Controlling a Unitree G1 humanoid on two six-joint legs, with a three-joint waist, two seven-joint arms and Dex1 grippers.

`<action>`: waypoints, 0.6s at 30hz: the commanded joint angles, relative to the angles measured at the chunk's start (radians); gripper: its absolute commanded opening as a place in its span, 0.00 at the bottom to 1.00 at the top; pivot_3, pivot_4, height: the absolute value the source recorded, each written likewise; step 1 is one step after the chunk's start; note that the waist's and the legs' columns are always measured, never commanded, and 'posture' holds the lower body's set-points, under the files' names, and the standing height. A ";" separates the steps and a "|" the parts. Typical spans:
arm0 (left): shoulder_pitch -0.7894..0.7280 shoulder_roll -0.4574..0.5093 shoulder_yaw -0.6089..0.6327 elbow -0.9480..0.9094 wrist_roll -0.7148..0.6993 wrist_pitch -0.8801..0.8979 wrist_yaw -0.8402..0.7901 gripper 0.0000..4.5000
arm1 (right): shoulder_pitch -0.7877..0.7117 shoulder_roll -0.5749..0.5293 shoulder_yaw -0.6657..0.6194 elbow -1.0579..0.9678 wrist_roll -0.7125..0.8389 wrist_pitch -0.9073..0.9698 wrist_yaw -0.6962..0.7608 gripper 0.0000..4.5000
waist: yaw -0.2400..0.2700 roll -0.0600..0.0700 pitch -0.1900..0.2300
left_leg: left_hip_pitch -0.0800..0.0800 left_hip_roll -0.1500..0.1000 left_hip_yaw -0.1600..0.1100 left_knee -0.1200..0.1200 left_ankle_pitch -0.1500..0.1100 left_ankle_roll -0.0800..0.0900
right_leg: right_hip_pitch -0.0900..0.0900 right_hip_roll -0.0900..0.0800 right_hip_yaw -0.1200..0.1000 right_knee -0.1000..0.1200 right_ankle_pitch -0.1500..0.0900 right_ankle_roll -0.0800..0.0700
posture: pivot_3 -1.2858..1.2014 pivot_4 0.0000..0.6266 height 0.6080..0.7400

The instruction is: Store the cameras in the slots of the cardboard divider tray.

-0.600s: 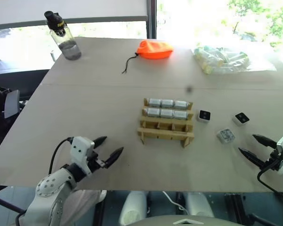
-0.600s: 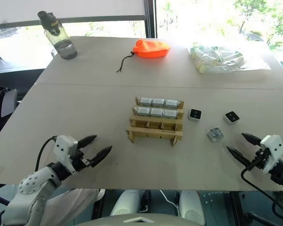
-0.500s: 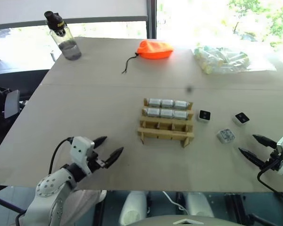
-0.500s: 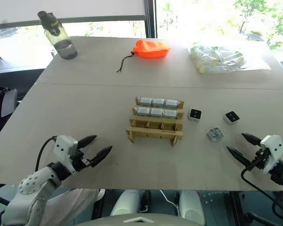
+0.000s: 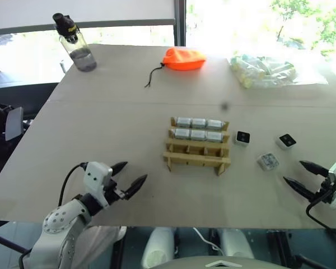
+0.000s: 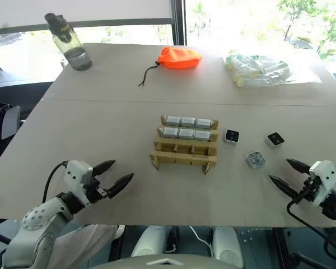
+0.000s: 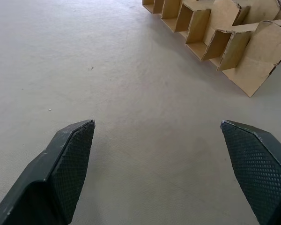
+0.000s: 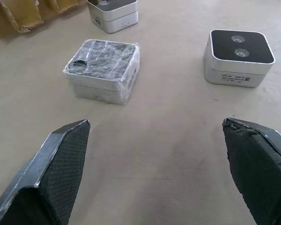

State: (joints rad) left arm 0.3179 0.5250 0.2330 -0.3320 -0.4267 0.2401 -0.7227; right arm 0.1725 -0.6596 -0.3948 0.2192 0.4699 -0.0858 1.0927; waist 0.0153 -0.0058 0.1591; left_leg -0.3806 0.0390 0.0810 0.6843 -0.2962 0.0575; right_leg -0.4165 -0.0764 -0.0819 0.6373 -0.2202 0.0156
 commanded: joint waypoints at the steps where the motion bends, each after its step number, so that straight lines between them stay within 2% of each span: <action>1: 0.003 0.008 0.013 -0.020 -0.008 -0.015 -0.010 0.99 | -0.003 -0.011 -0.014 -0.008 0.000 0.005 -0.012 1.00 | 0.000 0.000 0.000 | 0.000 0.000 0.000 0.000 0.000 0.000 | 0.000 0.000 0.000 0.000 0.000 0.000 | 0.52 0.24 0.89; 8: -0.021 0.020 0.020 0.001 -0.001 -0.022 -0.020 0.99 | -0.042 0.001 -0.021 -0.023 -0.003 0.037 -0.096 1.00 | 0.000 0.000 0.000 | 0.000 0.000 0.000 0.000 0.000 0.000 | 0.000 0.000 0.000 0.000 0.000 0.000 | 0.52 0.24 0.89; 11: -0.042 0.065 0.029 0.013 0.014 -0.013 -0.041 0.99 | -0.069 0.010 -0.019 -0.040 -0.009 0.078 -0.168 1.00 | 0.000 0.000 0.000 | 0.000 0.000 0.000 0.000 0.000 0.000 | 0.000 0.000 0.000 0.000 0.000 0.000 | 0.52 0.24 0.89; 14: -0.079 0.100 0.052 -0.006 -0.046 0.023 -0.068 0.99 | -0.096 0.017 -0.014 -0.049 -0.010 0.107 -0.211 1.00 | 0.000 0.000 0.000 | 0.000 0.000 0.000 0.000 0.000 0.000 | 0.000 0.001 0.000 0.000 0.000 0.000 | 0.52 0.24 0.89; 18: -0.146 0.197 0.041 -0.075 -0.098 0.100 -0.135 0.99 | -0.144 -0.003 0.007 -0.009 -0.072 0.138 -0.276 1.00 | 0.000 0.000 0.000 | -0.001 0.000 0.000 0.000 0.000 0.000 | 0.000 0.000 0.000 0.000 0.002 0.002 | 0.52 0.24 0.89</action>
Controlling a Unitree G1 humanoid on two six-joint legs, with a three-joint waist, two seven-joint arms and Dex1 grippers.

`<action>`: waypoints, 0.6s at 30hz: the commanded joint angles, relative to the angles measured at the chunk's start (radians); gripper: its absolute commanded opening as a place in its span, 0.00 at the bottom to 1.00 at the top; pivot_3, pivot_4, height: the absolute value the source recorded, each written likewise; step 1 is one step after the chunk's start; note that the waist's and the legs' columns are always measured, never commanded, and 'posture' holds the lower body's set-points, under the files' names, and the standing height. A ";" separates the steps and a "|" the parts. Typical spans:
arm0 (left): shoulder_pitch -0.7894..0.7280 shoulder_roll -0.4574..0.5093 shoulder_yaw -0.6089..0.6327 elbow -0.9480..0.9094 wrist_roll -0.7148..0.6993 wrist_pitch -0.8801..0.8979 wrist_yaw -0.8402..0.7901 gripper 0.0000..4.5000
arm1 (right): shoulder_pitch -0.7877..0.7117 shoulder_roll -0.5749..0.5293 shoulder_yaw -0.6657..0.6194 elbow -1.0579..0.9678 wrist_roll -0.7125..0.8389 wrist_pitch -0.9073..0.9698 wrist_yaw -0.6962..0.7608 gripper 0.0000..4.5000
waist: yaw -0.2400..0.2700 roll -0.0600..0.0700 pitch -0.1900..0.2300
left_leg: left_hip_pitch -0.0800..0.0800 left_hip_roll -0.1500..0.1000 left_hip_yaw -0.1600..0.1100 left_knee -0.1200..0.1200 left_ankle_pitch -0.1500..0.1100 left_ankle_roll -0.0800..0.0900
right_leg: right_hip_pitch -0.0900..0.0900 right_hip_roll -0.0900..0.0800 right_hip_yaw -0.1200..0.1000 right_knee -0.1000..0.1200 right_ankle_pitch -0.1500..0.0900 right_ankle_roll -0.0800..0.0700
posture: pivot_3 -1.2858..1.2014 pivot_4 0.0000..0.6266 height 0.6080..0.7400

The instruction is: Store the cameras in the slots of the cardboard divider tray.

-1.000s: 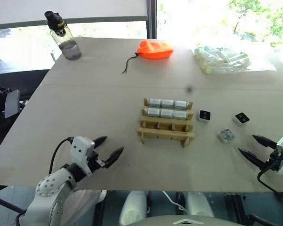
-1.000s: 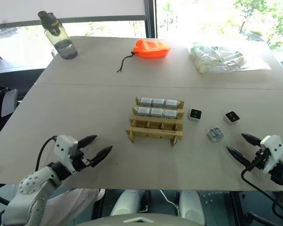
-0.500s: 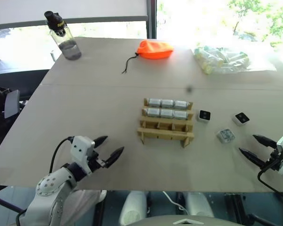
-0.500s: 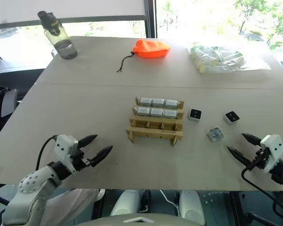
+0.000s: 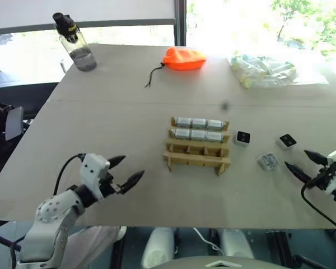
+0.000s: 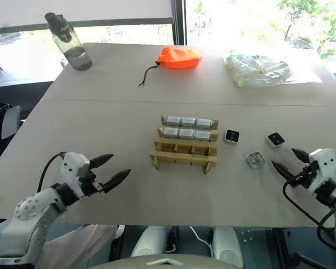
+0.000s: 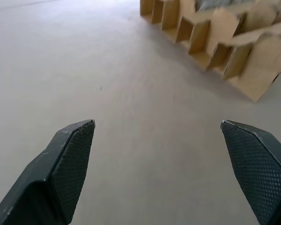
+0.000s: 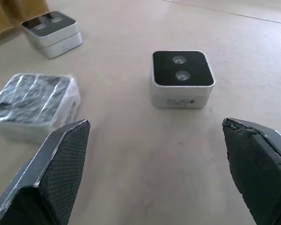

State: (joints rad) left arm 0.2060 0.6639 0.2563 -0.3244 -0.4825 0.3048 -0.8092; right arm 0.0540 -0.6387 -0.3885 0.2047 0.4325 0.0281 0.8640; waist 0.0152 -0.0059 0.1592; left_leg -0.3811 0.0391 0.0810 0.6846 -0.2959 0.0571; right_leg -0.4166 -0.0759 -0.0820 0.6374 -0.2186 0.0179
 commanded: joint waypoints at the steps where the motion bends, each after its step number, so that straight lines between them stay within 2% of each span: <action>1: -0.053 0.093 0.007 -0.102 -0.045 0.044 -0.078 0.99 | -0.038 -0.028 0.005 0.015 -0.046 0.036 -0.060 1.00 | 0.000 0.000 0.000 | 0.000 0.000 0.000 0.000 0.000 0.000 | 0.000 0.000 0.000 0.000 0.000 0.000 | 0.52 0.24 0.89; 8: -0.252 0.256 -0.007 -0.223 -0.240 0.228 -0.201 0.99 | -0.118 -0.006 0.037 0.030 -0.049 0.108 -0.087 1.00 | -0.002 0.000 0.001 | 0.000 0.000 0.001 0.000 0.003 -0.005 | 0.000 0.002 0.000 0.000 0.001 0.001 | 0.52 0.24 0.89; 14: -0.385 0.282 -0.028 -0.260 -0.365 0.327 -0.214 0.99 | -0.193 0.024 0.061 0.091 -0.067 0.116 -0.115 1.00 | -0.004 0.000 0.001 | 0.001 0.000 0.002 0.000 0.003 -0.005 | 0.000 0.003 0.001 0.000 0.001 0.002 | 0.52 0.24 0.89; 18: -0.404 0.294 -0.034 -0.266 -0.361 0.348 -0.217 0.99 | -0.223 0.031 0.073 0.115 -0.070 0.117 -0.109 1.00 | -0.004 0.001 0.001 | 0.001 0.000 0.003 0.000 0.003 -0.005 | 0.000 0.003 0.001 0.000 0.001 0.002 | 0.52 0.24 0.89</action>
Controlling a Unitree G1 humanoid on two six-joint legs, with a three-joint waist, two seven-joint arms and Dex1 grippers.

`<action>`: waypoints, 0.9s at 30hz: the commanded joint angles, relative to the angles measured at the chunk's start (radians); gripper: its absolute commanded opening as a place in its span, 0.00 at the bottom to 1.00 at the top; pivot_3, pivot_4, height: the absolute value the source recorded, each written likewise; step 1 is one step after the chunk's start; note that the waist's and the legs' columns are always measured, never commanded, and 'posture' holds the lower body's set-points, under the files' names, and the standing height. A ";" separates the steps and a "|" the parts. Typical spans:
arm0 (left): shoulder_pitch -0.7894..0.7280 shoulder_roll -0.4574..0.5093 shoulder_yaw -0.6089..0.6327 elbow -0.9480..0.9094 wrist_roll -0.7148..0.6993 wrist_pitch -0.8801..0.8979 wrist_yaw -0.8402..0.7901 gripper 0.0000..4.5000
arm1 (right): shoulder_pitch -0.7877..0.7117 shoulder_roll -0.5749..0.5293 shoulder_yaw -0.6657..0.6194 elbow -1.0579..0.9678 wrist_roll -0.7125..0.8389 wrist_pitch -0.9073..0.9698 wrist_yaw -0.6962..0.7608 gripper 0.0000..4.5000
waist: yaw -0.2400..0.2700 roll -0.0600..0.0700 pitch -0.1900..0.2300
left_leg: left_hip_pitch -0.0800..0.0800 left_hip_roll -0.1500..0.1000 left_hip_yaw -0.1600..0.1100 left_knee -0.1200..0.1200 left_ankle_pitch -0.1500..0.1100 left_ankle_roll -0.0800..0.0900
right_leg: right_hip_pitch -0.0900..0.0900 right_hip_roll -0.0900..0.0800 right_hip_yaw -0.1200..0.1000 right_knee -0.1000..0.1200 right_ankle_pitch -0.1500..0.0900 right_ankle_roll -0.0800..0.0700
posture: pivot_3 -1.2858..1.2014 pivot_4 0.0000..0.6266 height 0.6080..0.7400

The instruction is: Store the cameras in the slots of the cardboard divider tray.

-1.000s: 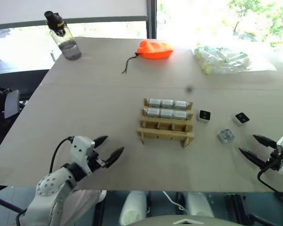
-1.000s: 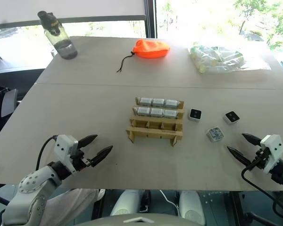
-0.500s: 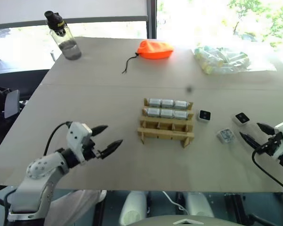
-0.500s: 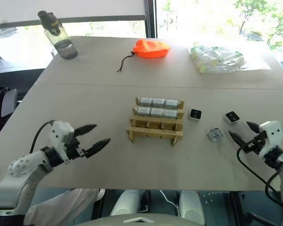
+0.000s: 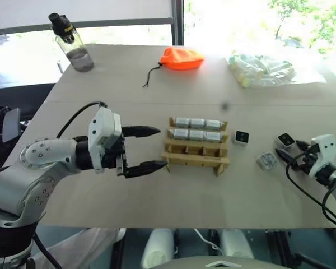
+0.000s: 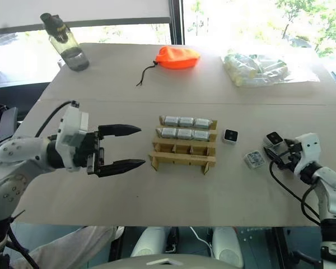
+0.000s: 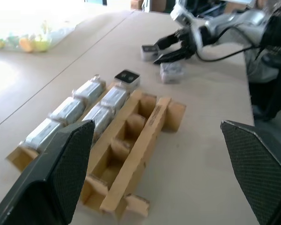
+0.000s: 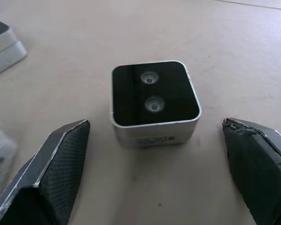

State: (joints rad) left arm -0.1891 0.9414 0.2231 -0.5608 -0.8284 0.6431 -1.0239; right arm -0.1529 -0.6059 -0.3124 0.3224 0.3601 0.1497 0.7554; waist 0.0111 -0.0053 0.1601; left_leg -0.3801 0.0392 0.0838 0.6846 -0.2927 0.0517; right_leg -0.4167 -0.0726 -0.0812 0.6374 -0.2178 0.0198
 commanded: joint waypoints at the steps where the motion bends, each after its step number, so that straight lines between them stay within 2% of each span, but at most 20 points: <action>1: -0.008 0.016 0.002 -0.029 -0.016 0.014 -0.002 0.99 | -0.021 0.000 -0.001 0.001 0.001 -0.006 0.000 1.00 | 0.000 0.000 0.000 | 0.000 0.000 0.000 0.000 0.000 0.000 | 0.000 0.000 0.000 0.000 0.000 0.000 | 0.52 0.24 0.89; 6: -0.010 0.003 -0.005 -0.013 -0.006 0.016 -0.003 0.99 | -0.049 0.018 -0.002 0.019 0.043 -0.014 0.062 1.00 | 0.000 0.000 0.000 | 0.000 0.000 0.000 0.000 0.000 -0.001 | 0.000 0.000 0.000 0.000 0.000 0.000 | 0.52 0.24 0.89; 9: 0.001 -0.001 -0.011 -0.008 0.019 0.000 -0.002 0.99 | -0.070 0.009 -0.001 0.048 0.015 -0.009 0.030 1.00 | 0.000 0.000 0.000 | 0.000 0.000 0.000 0.000 0.000 -0.001 | 0.000 0.000 0.000 0.000 0.000 0.000 | 0.52 0.24 0.89; 10: 0.004 -0.002 -0.010 -0.007 0.023 -0.004 -0.003 1.00 | -0.073 0.008 -0.002 0.055 0.009 -0.021 0.026 0.89 | 0.000 0.000 0.000 | 0.000 0.000 0.000 0.000 0.000 -0.001 | 0.000 0.000 0.000 0.000 0.000 0.000 | 0.52 0.24 0.89; 11: 0.009 -0.003 -0.010 -0.006 0.026 -0.007 -0.004 1.00 | -0.073 0.007 -0.002 0.058 0.008 -0.028 0.030 0.85 | 0.000 0.000 0.000 | 0.000 0.000 0.000 0.000 0.000 -0.001 | 0.000 0.000 0.000 0.000 0.000 0.000 | 0.52 0.24 0.89; 14: 0.017 -0.005 -0.013 -0.004 0.036 -0.014 -0.008 1.00 | -0.069 0.004 -0.006 0.057 0.008 -0.036 0.036 0.51 | 0.000 0.000 0.000 | 0.000 0.000 0.000 0.000 0.000 -0.001 | 0.000 0.000 0.000 0.000 0.000 0.000 | 0.52 0.24 0.89; 15: 0.019 -0.005 -0.014 -0.004 0.039 -0.016 -0.008 1.00 | -0.065 0.002 -0.006 0.053 0.005 -0.044 0.037 0.44 | 0.000 0.000 0.000 | 0.000 0.000 0.000 0.000 0.000 -0.001 | 0.000 0.000 0.001 0.000 0.000 0.000 | 0.52 0.24 0.89; 18: 0.024 0.004 -0.031 0.002 0.092 -0.037 -0.004 1.00 | -0.039 -0.017 0.001 -0.009 -0.015 -0.065 0.037 0.44 | 0.002 0.000 0.000 | 0.000 0.000 0.000 0.000 0.000 -0.001 | 0.000 0.000 0.001 0.000 0.000 0.000 | 0.52 0.24 0.89; 22: 0.006 -0.008 -0.049 0.020 0.124 -0.047 0.005 1.00 | -0.036 -0.031 0.056 -0.288 -0.038 -0.041 0.012 0.44 | -0.003 0.002 0.001 | 0.000 0.000 0.000 0.000 0.001 -0.001 | 0.000 0.000 0.001 0.000 0.000 0.000 | 0.52 0.24 0.89; 27: -0.096 -0.117 -0.126 0.075 0.145 -0.046 0.067 1.00 | -0.125 -0.026 0.232 -0.509 -0.177 -0.127 0.013 0.44 | -0.014 0.001 0.002 | 0.001 0.001 0.000 0.000 0.001 -0.002 | -0.001 0.001 0.002 0.002 -0.002 0.003 | 0.52 0.24 0.89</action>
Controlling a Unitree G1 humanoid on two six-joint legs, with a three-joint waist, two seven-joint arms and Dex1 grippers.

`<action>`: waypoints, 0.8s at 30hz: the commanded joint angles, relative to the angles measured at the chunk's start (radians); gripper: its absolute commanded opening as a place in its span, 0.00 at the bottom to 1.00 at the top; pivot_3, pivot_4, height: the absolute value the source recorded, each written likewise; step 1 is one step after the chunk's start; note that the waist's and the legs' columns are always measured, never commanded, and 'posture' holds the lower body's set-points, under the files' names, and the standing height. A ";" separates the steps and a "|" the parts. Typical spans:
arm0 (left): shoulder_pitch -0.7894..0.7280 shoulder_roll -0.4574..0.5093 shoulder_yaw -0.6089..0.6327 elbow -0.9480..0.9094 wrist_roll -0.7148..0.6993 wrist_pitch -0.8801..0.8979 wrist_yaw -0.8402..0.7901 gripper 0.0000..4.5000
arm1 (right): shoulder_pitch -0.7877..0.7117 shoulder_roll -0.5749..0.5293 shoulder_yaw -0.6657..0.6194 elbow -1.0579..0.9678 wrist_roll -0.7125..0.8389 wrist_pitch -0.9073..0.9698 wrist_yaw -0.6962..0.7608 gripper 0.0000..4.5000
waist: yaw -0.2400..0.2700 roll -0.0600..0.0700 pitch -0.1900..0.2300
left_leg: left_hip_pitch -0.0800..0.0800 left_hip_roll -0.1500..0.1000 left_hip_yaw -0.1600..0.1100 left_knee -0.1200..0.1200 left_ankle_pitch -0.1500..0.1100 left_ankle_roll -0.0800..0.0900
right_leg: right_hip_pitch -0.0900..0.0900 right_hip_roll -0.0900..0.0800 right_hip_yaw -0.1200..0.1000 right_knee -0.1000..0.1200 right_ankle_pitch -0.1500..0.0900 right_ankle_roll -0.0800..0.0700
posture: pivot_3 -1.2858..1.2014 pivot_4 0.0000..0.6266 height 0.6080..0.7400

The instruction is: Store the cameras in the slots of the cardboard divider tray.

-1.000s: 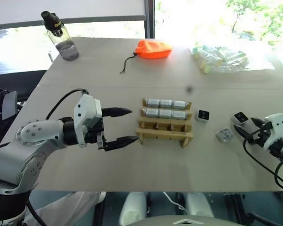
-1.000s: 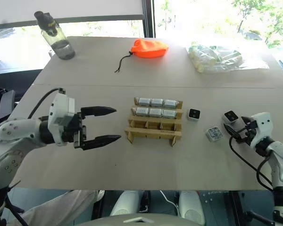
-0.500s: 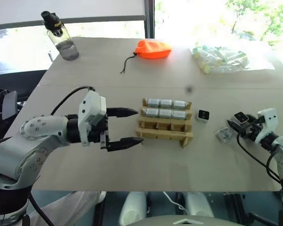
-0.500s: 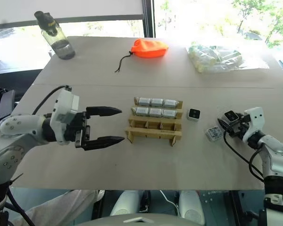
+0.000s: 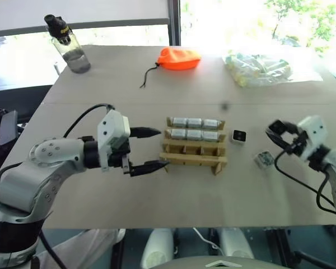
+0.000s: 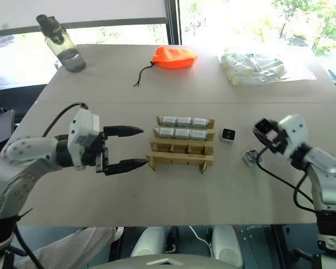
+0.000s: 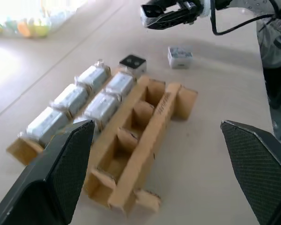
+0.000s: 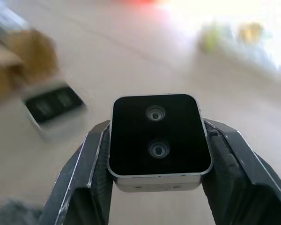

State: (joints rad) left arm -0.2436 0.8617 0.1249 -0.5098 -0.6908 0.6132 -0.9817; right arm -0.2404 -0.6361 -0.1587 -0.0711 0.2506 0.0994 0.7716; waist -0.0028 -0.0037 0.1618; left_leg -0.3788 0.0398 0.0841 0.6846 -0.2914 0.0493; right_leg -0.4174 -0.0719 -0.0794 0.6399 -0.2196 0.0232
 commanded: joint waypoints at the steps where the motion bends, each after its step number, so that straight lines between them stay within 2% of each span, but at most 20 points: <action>1: -0.059 -0.060 -0.040 0.047 -0.001 -0.005 0.030 1.00 | -0.047 0.014 0.120 -0.133 -0.104 -0.112 -0.004 0.44 | 0.001 -0.001 0.000 | 0.000 0.000 -0.001 0.000 0.000 0.000 | 0.000 0.000 0.000 0.000 0.000 0.000 | 0.52 0.24 0.89; 4: -0.102 -0.098 -0.073 0.110 0.001 0.015 0.028 1.00 | -0.070 0.040 0.226 -0.145 -0.207 -0.217 -0.015 0.44 | 0.009 -0.003 -0.001 | -0.002 0.000 -0.003 0.000 0.000 0.000 | 0.000 0.000 -0.002 0.000 0.002 -0.003 | 0.52 0.24 0.89; 8: -0.188 -0.149 -0.103 0.198 -0.019 0.055 0.020 1.00 | -0.134 0.009 0.371 -0.058 -0.458 -0.520 -0.047 0.44 | 0.017 -0.004 0.001 | -0.006 -0.002 -0.001 0.002 0.000 0.000 | -0.004 -0.001 -0.004 -0.001 0.002 -0.003 | 0.52 0.24 0.89; 12: -0.283 -0.154 -0.190 0.309 0.081 -0.015 -0.071 1.00 | -0.215 0.040 0.449 0.060 -0.593 -0.750 -0.137 0.44 | 0.015 -0.009 0.003 | -0.006 -0.002 0.000 0.003 0.000 0.000 | -0.004 -0.001 -0.003 -0.001 0.002 -0.003 | 0.52 0.24 0.89; 16: -0.332 -0.155 -0.240 0.357 0.104 0.008 -0.123 1.00 | -0.260 -0.031 0.394 0.117 -0.534 -0.925 -0.159 0.44 | 0.016 -0.008 0.003 | -0.005 -0.001 0.001 0.002 0.000 -0.001 | -0.005 0.000 -0.003 0.000 0.002 -0.003 | 0.52 0.24 0.89; 18: -0.348 -0.164 -0.246 0.359 0.091 0.047 -0.128 1.00 | -0.290 -0.022 0.408 0.137 -0.525 -0.954 -0.170 0.44 | 0.013 -0.010 0.004 | -0.005 -0.001 0.002 0.002 0.000 -0.001 | -0.005 -0.001 -0.003 0.000 0.002 -0.003 | 0.52 0.24 0.89; 24: -0.369 -0.170 -0.261 0.363 0.105 0.091 -0.139 1.00 | -0.310 0.056 0.441 0.152 -0.625 -0.990 -0.235 0.44 | 0.003 -0.010 0.004 | -0.004 0.000 0.001 0.002 0.001 -0.002 | -0.005 0.000 -0.002 0.002 0.002 -0.003 | 0.52 0.24 0.89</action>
State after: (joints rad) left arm -0.5988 0.6911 -0.1391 -0.1322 -0.5826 0.6964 -1.1105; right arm -0.5410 -0.5867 0.2829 0.0918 -0.3596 -0.8765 0.5654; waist 0.0005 -0.0140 0.1659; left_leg -0.3830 0.0397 0.0855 0.6867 -0.2903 0.0476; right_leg -0.4220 -0.0722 -0.0817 0.6418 -0.2176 0.0201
